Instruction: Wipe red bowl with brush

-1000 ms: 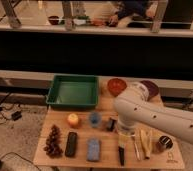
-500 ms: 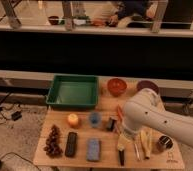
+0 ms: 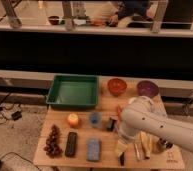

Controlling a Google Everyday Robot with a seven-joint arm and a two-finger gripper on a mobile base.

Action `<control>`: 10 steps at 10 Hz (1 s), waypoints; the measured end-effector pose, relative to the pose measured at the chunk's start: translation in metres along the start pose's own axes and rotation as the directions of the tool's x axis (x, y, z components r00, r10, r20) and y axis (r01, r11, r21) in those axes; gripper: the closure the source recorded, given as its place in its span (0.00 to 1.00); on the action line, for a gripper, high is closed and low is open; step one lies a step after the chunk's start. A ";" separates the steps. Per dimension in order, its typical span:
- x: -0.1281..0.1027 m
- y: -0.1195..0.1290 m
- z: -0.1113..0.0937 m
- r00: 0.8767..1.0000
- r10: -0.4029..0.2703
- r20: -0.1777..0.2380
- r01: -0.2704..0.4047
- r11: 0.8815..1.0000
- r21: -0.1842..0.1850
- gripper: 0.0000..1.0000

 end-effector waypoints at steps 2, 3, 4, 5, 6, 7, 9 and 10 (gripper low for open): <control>-0.008 -0.006 0.010 0.999 -0.048 0.004 0.048 0.999 0.004 0.20; -0.011 -0.011 0.014 0.998 -0.063 0.005 0.063 0.998 0.009 0.20; -0.015 -0.021 0.018 0.997 -0.077 0.001 0.077 0.997 0.021 0.20; -0.014 -0.028 0.025 0.997 -0.077 -0.008 0.077 0.997 0.025 0.20; -0.009 -0.033 0.030 0.997 -0.074 -0.018 0.074 0.997 0.029 0.20; -0.009 -0.032 0.032 0.997 -0.066 -0.024 0.067 0.997 0.029 0.20; -0.007 -0.027 0.039 0.997 -0.047 -0.056 0.049 0.998 0.027 0.20; -0.005 -0.023 0.041 0.997 -0.040 -0.065 0.042 0.999 0.023 0.20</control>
